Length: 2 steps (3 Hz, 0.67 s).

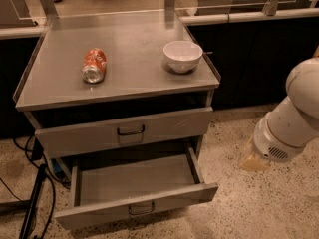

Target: Close middle drawer

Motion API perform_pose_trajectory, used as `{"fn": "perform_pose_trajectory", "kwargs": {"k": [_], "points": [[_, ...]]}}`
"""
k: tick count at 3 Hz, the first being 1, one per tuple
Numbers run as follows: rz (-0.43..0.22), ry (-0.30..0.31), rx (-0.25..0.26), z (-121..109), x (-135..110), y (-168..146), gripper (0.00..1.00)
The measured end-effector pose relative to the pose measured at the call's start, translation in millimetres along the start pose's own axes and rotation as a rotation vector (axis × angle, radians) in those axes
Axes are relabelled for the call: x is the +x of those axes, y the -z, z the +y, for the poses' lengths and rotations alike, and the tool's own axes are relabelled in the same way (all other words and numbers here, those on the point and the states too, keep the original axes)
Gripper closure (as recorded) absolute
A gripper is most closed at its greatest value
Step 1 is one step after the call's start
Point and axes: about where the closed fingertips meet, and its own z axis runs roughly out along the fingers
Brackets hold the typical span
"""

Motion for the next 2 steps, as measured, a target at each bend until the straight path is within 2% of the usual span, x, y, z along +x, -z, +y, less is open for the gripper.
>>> {"fn": "perform_pose_trajectory", "kwargs": {"k": [1,2], "points": [[-0.012,0.025,-0.019,2,12,-46,1.00],[-0.025,0.057,-0.020,-5,12,-88,1.00]]}}
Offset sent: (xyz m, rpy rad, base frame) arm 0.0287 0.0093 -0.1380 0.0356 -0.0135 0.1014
